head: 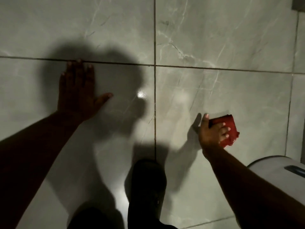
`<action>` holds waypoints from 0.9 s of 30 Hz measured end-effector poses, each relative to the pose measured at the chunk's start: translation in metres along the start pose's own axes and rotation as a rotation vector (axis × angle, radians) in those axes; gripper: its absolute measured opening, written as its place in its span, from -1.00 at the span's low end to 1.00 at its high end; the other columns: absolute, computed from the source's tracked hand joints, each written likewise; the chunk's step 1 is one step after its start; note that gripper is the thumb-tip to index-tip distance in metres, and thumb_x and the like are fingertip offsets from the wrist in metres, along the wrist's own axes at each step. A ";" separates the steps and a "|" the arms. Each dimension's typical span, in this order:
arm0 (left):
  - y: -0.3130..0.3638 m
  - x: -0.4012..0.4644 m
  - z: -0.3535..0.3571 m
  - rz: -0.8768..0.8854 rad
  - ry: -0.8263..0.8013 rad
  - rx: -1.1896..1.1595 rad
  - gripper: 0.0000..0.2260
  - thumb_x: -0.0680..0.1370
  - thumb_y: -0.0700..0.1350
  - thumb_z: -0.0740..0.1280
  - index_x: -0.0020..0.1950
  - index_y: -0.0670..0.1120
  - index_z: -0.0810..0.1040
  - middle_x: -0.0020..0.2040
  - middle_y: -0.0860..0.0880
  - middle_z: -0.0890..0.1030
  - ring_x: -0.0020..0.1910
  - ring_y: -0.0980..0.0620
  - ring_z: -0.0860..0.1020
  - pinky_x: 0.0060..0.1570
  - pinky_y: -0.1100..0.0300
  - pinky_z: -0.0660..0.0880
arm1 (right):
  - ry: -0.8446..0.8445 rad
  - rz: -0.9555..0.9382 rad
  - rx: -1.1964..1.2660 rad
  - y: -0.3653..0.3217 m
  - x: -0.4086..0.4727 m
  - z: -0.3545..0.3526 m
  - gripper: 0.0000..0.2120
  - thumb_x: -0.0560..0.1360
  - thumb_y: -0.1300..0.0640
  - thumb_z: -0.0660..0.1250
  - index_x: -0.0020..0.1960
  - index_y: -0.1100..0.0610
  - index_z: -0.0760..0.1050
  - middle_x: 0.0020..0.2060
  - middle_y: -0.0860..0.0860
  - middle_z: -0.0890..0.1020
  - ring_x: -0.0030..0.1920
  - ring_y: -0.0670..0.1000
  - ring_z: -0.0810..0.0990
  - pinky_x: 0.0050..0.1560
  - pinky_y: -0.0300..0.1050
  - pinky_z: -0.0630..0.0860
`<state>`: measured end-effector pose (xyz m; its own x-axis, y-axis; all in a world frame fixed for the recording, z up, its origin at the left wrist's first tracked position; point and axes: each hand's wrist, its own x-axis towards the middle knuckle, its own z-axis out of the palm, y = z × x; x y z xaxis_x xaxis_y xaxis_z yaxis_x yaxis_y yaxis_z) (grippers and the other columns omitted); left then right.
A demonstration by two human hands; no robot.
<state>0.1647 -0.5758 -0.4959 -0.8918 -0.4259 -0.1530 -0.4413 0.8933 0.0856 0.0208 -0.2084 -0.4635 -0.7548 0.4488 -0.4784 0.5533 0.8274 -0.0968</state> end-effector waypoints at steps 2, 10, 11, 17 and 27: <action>0.002 0.000 0.004 -0.006 0.012 -0.010 -0.15 0.51 0.41 0.02 0.59 -0.13 -0.10 0.58 -0.32 -0.01 0.55 -0.36 -0.03 0.48 -0.24 -0.02 | 0.039 -0.030 -0.023 -0.040 -0.010 0.010 -0.07 0.47 -0.41 0.03 0.50 0.32 0.00 0.52 0.36 0.03 0.50 0.40 -0.02 0.48 0.32 -0.08; 0.003 0.000 0.000 -0.002 0.021 0.002 -0.14 0.51 0.40 0.04 0.59 -0.14 -0.11 0.58 -0.32 -0.01 0.55 -0.35 -0.03 0.48 -0.22 -0.03 | -0.196 -1.035 -0.324 -0.149 -0.090 0.058 -0.08 0.45 -0.36 0.13 0.54 0.21 -0.06 0.56 0.22 -0.08 0.54 0.29 -0.18 0.51 0.19 -0.13; 0.003 -0.001 -0.001 -0.002 0.028 0.006 -0.14 0.52 0.39 0.06 0.58 -0.14 -0.11 0.57 -0.32 -0.01 0.55 -0.35 -0.03 0.49 -0.22 -0.03 | -0.227 -1.147 -0.372 -0.139 -0.099 0.060 -0.10 0.45 -0.36 0.14 0.54 0.20 -0.03 0.57 0.20 -0.06 0.55 0.28 -0.17 0.52 0.22 -0.09; -0.001 -0.002 -0.002 0.051 0.047 0.066 -0.13 0.51 0.38 0.10 0.58 -0.17 -0.09 0.56 -0.33 0.03 0.53 -0.39 0.02 0.47 -0.25 0.02 | -0.213 -1.096 -0.298 -0.031 -0.053 0.021 -0.09 0.44 -0.35 0.21 0.55 0.15 -0.02 0.56 0.17 -0.01 0.56 0.19 -0.15 0.55 0.08 -0.10; 0.006 0.008 -0.001 0.153 0.012 0.064 -0.15 0.53 0.37 0.06 0.58 -0.18 -0.09 0.58 -0.31 0.03 0.54 -0.36 0.03 0.46 -0.25 0.01 | 0.001 0.085 -0.045 0.007 0.034 -0.013 -0.04 0.43 -0.48 -0.03 0.54 0.18 -0.15 0.56 0.25 -0.09 0.54 0.31 -0.14 0.49 0.26 -0.18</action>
<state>0.1545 -0.5739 -0.4960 -0.9493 -0.2857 -0.1311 -0.2934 0.9550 0.0435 -0.0057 -0.1828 -0.4689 -0.7061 0.5183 -0.4825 0.5991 0.8005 -0.0168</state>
